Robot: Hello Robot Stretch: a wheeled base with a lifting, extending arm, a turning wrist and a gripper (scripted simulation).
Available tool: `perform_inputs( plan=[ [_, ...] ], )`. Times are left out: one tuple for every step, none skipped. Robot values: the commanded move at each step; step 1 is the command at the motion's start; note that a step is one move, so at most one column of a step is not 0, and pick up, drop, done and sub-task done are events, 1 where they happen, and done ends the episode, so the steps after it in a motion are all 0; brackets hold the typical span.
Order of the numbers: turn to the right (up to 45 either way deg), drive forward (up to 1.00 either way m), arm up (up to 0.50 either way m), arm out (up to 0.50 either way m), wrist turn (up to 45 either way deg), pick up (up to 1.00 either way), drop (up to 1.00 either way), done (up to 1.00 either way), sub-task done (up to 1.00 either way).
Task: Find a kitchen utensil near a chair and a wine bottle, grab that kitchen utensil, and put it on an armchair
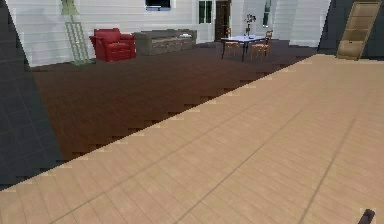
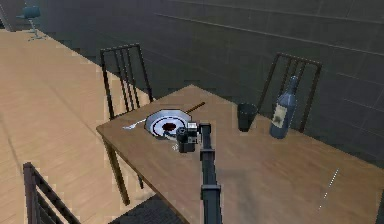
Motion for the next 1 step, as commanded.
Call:
perform_inputs(
  plan=[
    [0.0, 0.0, 0.0, 0.0, 0.0, 1.0, 0.0, 0.0, 0.0]
  ],
)
